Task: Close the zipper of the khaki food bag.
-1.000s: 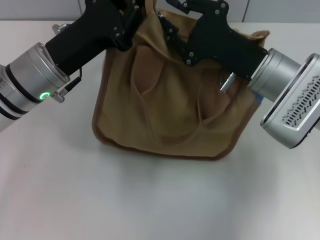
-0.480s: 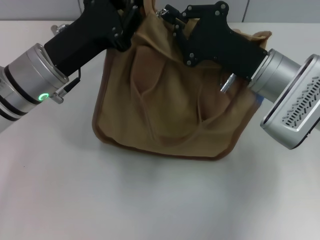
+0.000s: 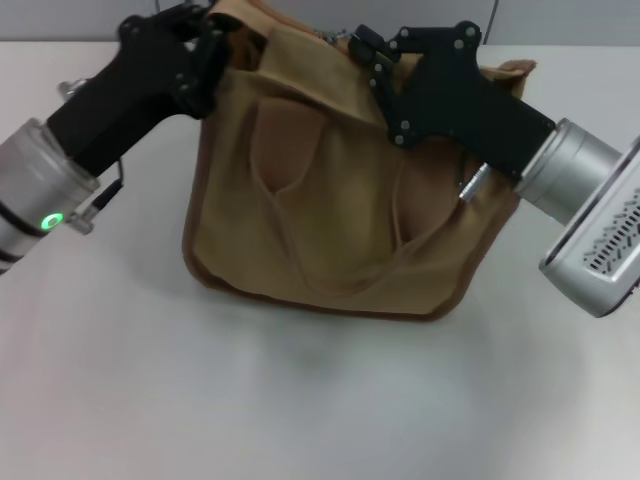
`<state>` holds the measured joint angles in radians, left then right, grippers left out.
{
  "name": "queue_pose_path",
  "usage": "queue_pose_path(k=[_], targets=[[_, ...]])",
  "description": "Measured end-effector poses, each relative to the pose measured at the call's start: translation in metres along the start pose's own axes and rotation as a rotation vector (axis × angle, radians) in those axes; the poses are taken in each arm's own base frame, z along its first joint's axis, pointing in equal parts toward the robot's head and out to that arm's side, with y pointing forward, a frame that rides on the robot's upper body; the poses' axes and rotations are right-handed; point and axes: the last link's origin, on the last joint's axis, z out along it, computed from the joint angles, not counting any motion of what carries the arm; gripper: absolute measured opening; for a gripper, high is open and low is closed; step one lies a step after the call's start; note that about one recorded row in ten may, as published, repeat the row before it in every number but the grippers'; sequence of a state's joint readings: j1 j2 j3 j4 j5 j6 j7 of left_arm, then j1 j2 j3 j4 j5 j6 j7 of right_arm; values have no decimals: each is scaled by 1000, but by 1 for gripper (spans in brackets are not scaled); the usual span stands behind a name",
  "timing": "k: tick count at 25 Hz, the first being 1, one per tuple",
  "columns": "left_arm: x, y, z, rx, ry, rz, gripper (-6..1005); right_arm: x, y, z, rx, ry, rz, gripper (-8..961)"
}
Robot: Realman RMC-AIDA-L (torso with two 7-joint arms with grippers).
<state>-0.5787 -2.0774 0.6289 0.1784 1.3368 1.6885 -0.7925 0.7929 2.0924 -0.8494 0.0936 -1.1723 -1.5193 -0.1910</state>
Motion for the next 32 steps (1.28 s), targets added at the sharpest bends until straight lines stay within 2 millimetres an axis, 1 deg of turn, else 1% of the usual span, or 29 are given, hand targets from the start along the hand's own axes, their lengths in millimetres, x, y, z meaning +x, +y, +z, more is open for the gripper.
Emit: queue_pose_path(k=[2, 3, 4, 8, 11, 12, 13, 14, 17, 18, 19, 22, 23, 24, 25, 29, 32], targets=[[1, -3, -9, 34, 4, 2, 130, 2, 1, -6, 8, 11, 2, 4], [1, -5, -19, 68, 7, 6, 132, 3, 2, -10, 14, 21, 4, 4], [1, -5, -19, 68, 7, 6, 133, 3, 2, -10, 14, 21, 4, 4], [2, -8, -35, 124, 7, 16, 139, 5, 5, -21, 33, 40, 16, 3], [2, -10, -42, 151, 6, 16, 144, 8, 8, -33, 51, 59, 31, 3], [2, -10, -43, 156, 5, 16, 145, 8, 8, -36, 57, 63, 40, 3], [1, -10, -44, 159, 3, 15, 147, 8, 8, -44, 74, 64, 65, 3], [1, -10, -45, 162, 2, 15, 148, 8, 8, -44, 74, 64, 65, 3], [1, -11, -45, 168, -2, 14, 153, 7, 8, -56, 96, 63, 97, 3], [0, -12, -45, 173, -7, 13, 154, 8, 10, -64, 108, 73, 110, 2], [0, -12, -45, 173, -7, 13, 156, 8, 10, -64, 108, 73, 110, 2], [-1, -12, -45, 176, -11, 12, 160, 9, 14, -74, 122, 92, 120, 2], [-1, -12, -45, 176, -13, 12, 162, 10, 15, -82, 141, 112, 125, 2], [-1, -12, -45, 176, -13, 12, 163, 10, 15, -82, 141, 112, 125, 2], [-1, -12, -46, 176, -14, 11, 165, 12, 15, -89, 162, 133, 131, 2], [-1, -11, -46, 174, -14, 6, 171, 12, 16, -97, 202, 139, 168, 1], [1, -6, -48, 146, 6, 8, 175, 10, 15, -102, 234, 119, 272, 1]])
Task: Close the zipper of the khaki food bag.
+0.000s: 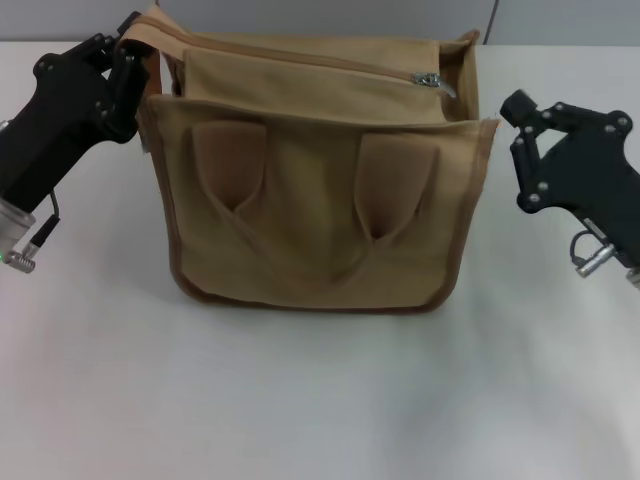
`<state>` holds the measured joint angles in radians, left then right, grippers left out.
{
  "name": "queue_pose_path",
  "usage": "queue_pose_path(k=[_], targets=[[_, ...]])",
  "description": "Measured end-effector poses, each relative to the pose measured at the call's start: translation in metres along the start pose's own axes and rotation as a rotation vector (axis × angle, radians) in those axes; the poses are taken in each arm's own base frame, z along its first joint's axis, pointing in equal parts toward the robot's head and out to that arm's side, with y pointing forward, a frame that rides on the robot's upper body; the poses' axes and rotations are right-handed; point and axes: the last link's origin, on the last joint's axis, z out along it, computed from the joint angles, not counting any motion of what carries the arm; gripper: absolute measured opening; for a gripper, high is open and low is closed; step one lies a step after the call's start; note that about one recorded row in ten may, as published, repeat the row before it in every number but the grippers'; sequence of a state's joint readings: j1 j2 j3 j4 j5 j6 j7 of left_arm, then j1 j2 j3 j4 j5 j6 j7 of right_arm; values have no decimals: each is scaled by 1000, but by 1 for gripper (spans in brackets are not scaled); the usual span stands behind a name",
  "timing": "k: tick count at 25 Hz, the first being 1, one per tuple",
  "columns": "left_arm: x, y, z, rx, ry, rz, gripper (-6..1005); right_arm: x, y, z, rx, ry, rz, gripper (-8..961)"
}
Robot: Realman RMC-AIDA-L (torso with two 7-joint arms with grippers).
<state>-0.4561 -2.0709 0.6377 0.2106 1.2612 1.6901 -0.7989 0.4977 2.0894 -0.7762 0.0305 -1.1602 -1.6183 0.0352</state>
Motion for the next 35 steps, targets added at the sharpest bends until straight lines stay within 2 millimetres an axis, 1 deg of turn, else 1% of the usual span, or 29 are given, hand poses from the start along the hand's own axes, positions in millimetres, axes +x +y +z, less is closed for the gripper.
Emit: queue_pose_path(k=[1, 2, 3, 5, 6, 7, 8, 11, 13, 14, 16, 17, 18, 19, 20, 21, 22, 24, 26, 32, 35], targets=[[2, 2, -1, -14, 11, -2, 177, 0, -1, -2, -4, 0, 70, 1], [3, 4, -1, -27, 22, -6, 178, 0, -1, -2, -4, 0, 70, 9], [9, 7, -3, -56, 48, -24, 180, 0, -1, -2, -6, 0, 100, 16], [12, 8, -4, -70, 61, -36, 183, -1, -2, -2, -9, -3, 142, 31], [20, 10, -7, -96, 102, -64, 184, -2, -2, -3, -9, -9, 159, 39], [20, 10, -7, -96, 102, -64, 186, -2, -2, -3, -9, -9, 159, 46], [25, 11, -9, -105, 128, -73, 187, -3, -1, -4, -8, -19, 166, 54], [42, 15, -18, -158, 210, -106, 192, -5, 0, -4, -12, -34, 188, 176], [45, 16, -20, -177, 216, -128, 195, -6, 0, -4, -14, -38, 202, 257], [45, 16, -20, -186, 211, -137, 233, -7, 1, -4, -23, -44, 226, 285], [40, 24, -21, -242, 150, -171, 308, -12, 3, -4, -97, -64, 316, 340], [37, 26, -21, -264, 124, -173, 346, -12, 3, -4, -97, -64, 316, 367], [32, 32, -22, -299, 83, -176, 383, -14, 3, -4, -127, -68, 351, 395], [28, 37, -23, -338, 39, -168, 421, -16, 2, -4, -162, -68, 394, 403], [23, 42, -26, -375, -7, -155, 463, -18, 0, -5, -202, -66, 433, 411], [15, 50, -33, -434, -85, -112, 505, -23, -4, -7, -269, -61, 483, 419], [15, 50, -33, -434, -85, -112, 548, -23, -4, -7, -269, -61, 483, 427], [7, 56, -41, -474, -147, -71, 632, -30, -4, -10, -343, -65, 516, 443], [-2, 63, -51, -504, -209, -45, 677, -41, -2, -14, -443, -90, 553, 493], [-11, 65, -62, -497, -259, -13, 694, -48, -5, -20, -526, -76, 602, 644], [-14, 65, -64, -492, -281, -10, 703, -47, -4, -24, -611, -2, 618, 671]])
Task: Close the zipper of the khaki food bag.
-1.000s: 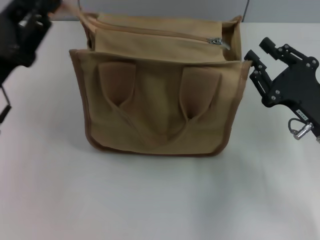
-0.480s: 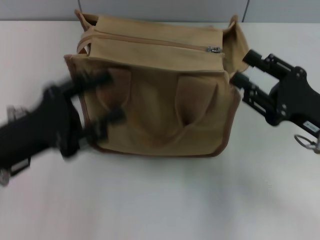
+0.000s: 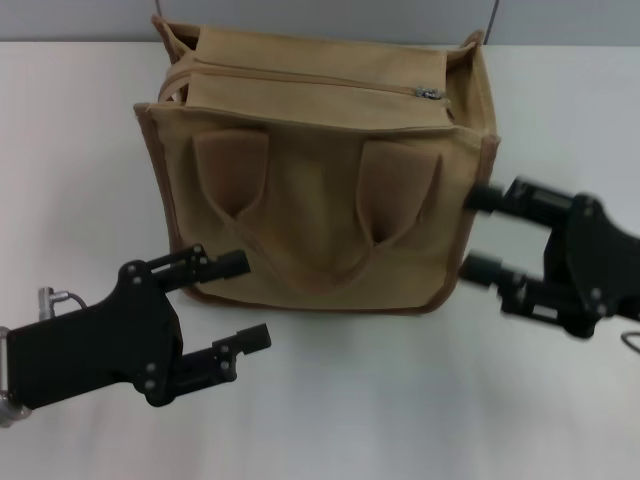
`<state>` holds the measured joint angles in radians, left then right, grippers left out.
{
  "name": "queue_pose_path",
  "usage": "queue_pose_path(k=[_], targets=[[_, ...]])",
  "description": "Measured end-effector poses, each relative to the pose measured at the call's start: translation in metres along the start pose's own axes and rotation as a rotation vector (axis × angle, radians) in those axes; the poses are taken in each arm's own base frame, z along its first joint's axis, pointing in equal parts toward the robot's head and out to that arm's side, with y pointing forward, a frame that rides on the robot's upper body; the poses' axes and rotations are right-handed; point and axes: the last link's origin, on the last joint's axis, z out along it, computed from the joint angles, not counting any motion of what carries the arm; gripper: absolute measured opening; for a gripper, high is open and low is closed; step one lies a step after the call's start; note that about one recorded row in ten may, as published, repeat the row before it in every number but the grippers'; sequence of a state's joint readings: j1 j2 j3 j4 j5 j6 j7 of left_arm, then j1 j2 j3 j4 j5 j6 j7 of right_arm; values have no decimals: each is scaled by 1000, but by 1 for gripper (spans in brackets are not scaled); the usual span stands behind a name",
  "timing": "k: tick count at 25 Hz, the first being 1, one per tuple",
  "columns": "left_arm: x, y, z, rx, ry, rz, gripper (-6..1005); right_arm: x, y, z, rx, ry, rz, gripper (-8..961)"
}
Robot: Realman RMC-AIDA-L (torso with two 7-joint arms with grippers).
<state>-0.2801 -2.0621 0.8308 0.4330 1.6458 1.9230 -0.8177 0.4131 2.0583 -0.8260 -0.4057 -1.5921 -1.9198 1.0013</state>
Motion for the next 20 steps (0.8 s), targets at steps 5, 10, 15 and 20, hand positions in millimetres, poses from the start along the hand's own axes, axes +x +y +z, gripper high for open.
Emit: queue_pose_path(k=[5, 10, 15, 20], targets=[[-10, -1, 1, -7, -80, -17, 717, 3, -1, -3, -20, 100, 21, 714], [-15, 4, 2, -60, -120, -2, 732, 18, 11, -4, -69, 173, 40, 771], [-17, 12, 0, -82, -119, -7, 746, 34, 26, -9, -110, 218, 21, 820], [-19, 12, 0, -73, -122, 26, 758, 48, 27, -7, -100, 267, 32, 820]])
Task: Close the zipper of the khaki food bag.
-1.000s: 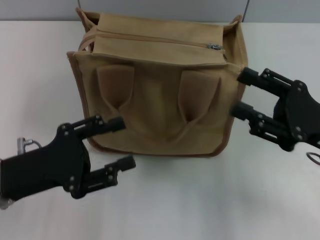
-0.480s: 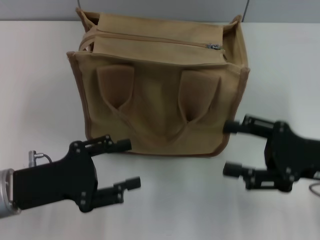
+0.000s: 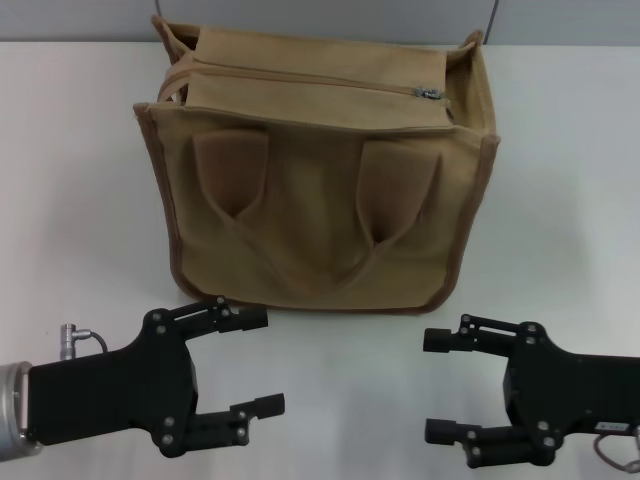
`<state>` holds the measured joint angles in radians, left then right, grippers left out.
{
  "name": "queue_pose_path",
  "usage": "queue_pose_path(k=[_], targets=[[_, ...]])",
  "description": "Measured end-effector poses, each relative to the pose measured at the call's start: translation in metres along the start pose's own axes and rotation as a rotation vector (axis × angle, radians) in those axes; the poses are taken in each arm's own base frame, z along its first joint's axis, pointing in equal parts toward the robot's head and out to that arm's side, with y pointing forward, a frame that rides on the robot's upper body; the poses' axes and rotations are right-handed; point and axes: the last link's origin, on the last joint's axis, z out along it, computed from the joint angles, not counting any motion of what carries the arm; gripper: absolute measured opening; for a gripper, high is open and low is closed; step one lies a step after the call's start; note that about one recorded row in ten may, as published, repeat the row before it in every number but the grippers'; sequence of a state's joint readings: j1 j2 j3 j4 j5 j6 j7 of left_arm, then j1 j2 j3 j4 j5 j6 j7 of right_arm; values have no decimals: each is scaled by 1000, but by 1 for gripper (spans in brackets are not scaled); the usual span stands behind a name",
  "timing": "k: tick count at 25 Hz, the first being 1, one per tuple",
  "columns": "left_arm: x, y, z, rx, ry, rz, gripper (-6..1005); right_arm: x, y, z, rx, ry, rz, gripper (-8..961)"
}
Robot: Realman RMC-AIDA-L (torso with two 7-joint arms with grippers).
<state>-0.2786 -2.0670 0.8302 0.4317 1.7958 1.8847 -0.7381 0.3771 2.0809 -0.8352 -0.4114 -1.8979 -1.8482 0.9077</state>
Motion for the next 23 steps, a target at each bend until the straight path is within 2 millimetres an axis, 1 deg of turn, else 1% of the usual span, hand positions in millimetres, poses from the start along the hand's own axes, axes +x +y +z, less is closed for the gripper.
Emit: queue_pose_path(k=[1, 5, 12, 23], targets=[[-1, 0, 1, -3, -4, 6, 758, 4, -1, 3, 10, 15, -1, 820], [-4, -2, 4, -9, -32, 1, 758, 7, -2, 6, 17, 19, -7, 820], [-6, -3, 6, -5, -41, 0, 758, 8, -2, 7, 23, 17, -12, 820], [-7, 0, 5, -4, -34, -16, 758, 9, -3, 10, 31, 13, -20, 820]])
